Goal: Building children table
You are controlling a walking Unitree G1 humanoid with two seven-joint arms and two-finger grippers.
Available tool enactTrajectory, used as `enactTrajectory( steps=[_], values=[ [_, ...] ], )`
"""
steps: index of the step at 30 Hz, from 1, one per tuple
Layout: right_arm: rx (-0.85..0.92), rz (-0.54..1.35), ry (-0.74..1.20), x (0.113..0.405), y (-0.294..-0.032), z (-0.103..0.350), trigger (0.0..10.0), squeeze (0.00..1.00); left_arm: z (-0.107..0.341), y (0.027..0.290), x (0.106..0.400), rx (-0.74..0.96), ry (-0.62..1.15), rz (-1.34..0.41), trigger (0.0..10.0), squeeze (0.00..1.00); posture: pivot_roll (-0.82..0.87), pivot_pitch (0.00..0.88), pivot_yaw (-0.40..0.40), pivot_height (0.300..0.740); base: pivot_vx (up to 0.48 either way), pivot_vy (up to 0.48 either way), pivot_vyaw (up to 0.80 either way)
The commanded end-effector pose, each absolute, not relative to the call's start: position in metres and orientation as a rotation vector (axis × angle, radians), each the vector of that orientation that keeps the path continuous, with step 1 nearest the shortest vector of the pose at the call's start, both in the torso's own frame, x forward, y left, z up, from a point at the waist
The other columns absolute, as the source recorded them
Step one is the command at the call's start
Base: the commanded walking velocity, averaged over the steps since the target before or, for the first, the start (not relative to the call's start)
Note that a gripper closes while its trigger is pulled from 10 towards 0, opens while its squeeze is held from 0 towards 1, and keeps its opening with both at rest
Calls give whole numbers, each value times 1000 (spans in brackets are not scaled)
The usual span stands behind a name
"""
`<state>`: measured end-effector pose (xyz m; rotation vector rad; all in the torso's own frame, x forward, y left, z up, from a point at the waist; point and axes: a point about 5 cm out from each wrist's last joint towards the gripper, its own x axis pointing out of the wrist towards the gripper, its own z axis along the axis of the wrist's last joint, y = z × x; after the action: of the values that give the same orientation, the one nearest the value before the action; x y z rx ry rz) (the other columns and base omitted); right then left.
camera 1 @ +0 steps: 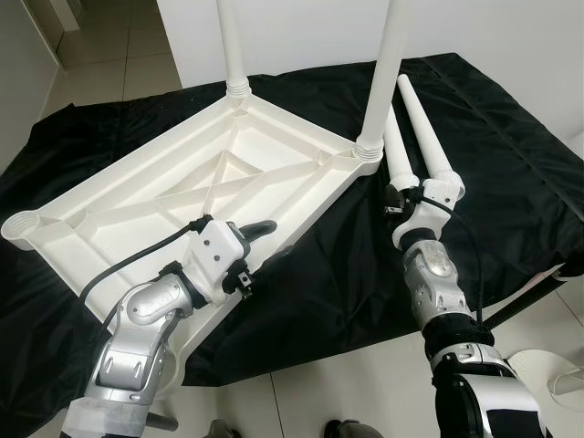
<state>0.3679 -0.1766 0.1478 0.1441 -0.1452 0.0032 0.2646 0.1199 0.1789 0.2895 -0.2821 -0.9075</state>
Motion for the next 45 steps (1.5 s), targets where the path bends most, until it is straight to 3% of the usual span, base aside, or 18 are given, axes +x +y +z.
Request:
enactTrajectory(
  steps=[1,6,12,13,14,24,33,40,45],
  values=[
    [211,9,-83,371,-175,140,0,0,178,126,269,290,-266,-799,10000,0,-42,124,53,740,0,0,0],
    [261,2,-53,371,-175,135,0,0,178,127,269,290,-268,-795,10000,0,-44,124,51,740,0,0,0],
    [199,-21,-89,370,-179,137,0,0,178,125,271,284,-264,-793,10000,0,-46,122,51,740,0,0,0],
    [167,-30,-98,369,-180,138,549,0,178,124,271,275,-258,-792,10000,0,-47,121,51,740,0,0,0],
    [149,-46,-144,368,-181,143,10000,0,178,122,273,271,-243,-788,10000,0,-49,120,52,740,0,0,0],
    [25,23,-611,351,-172,220,10000,0,214,103,288,-31,-234,-766,10000,0,-63,110,61,740,0,0,0],
    [-42,90,-950,330,-150,304,10000,0,248,95,291,-119,-269,-808,10000,0,-68,89,67,740,0,0,0],
    [-54,127,-1037,320,-142,327,10000,0,258,97,290,-148,-274,-825,10000,0,-67,82,66,740,0,0,0],
    [-82,264,-1175,296,-122,360,10000,0,284,106,293,-137,-349,-792,10000,0,-66,77,66,740,0,0,0]
  ],
)
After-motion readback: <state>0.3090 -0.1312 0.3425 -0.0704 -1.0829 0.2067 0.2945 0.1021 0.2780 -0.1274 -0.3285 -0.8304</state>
